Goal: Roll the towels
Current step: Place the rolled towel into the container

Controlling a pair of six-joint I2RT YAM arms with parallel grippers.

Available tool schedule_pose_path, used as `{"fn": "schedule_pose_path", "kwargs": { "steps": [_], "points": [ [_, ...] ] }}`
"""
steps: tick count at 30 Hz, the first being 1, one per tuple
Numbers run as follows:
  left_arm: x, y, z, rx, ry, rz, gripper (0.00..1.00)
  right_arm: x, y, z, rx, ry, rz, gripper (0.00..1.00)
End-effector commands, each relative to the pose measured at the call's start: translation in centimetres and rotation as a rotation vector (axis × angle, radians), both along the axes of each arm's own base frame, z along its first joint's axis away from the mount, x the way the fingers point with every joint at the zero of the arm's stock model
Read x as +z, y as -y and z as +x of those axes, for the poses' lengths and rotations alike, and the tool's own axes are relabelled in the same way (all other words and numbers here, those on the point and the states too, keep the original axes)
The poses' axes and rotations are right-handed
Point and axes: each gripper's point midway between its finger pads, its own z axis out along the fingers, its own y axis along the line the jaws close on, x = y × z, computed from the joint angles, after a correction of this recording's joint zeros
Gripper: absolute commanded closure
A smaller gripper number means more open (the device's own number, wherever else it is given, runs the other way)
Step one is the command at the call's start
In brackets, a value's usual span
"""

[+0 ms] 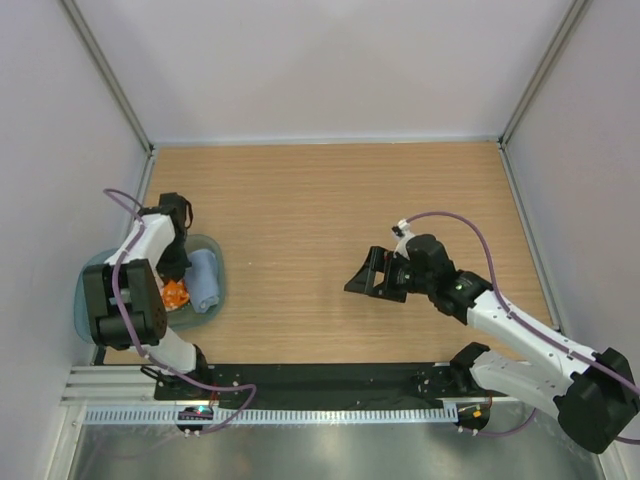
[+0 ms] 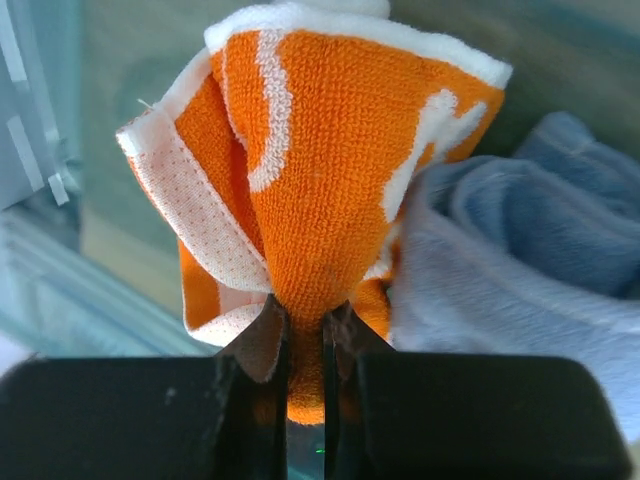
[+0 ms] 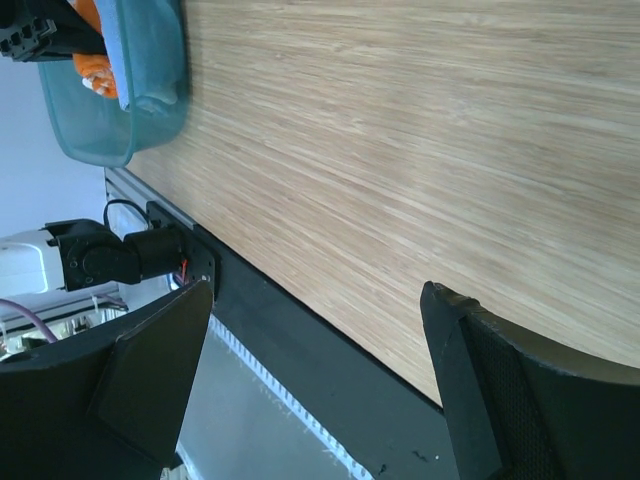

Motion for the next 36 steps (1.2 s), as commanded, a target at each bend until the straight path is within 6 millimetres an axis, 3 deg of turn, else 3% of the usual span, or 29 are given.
{"fn": "schedule_pose_path", "kwargs": {
  "steps": [1,3,5,7,12,16,21,29,31,32,36],
  "points": [
    [-0.2,2.3,4.2,-0.072,0.133,-0.168,1.00,1.1,0.6,0.5,0.000,0.050,-0.007,0.07],
    [-1.4,4.0,5.0,-0.098,0.165,-0.268,0.99,1.2,0.8,0.7,-0.002,0.049,-0.026,0.07],
    [-1.3,5.1,5.7,-0.102,0.210,-0.326,1.00,1.1,0.9,0.9,-0.007,0.048,-0.038,0.07],
    [-0.7,5.7,6.8,-0.085,0.281,-0.378,1.00,1.0,1.0,1.1,-0.009,0.050,-0.048,0.07],
    [-1.4,6.9,7.1,-0.036,0.366,-0.505,1.00,0.6,1.1,1.9,-0.022,0.048,-0.086,0.07],
    [-1.7,4.5,5.9,0.042,0.348,-0.497,1.00,0.4,1.0,2.0,-0.025,0.045,-0.088,0.07],
    [-0.9,3.2,4.4,0.094,0.339,-0.475,1.00,0.2,0.9,2.2,-0.030,0.037,-0.091,0.07],
    [1.4,4.2,2.6,0.012,0.347,-0.417,0.99,-0.3,0.6,2.5,-0.026,0.016,-0.095,0.07],
    [2.7,4.5,2.6,-0.011,0.357,-0.387,0.93,-0.3,0.5,2.5,-0.025,0.009,-0.094,0.07],
    [3.6,4.3,2.5,-0.020,0.353,-0.376,0.83,-0.3,0.3,2.6,-0.023,0.005,-0.093,0.07],
    [4.5,3.5,2.3,-0.031,0.346,-0.327,0.64,-0.5,0.0,3.0,-0.020,-0.003,-0.096,0.06]
  ]
}}
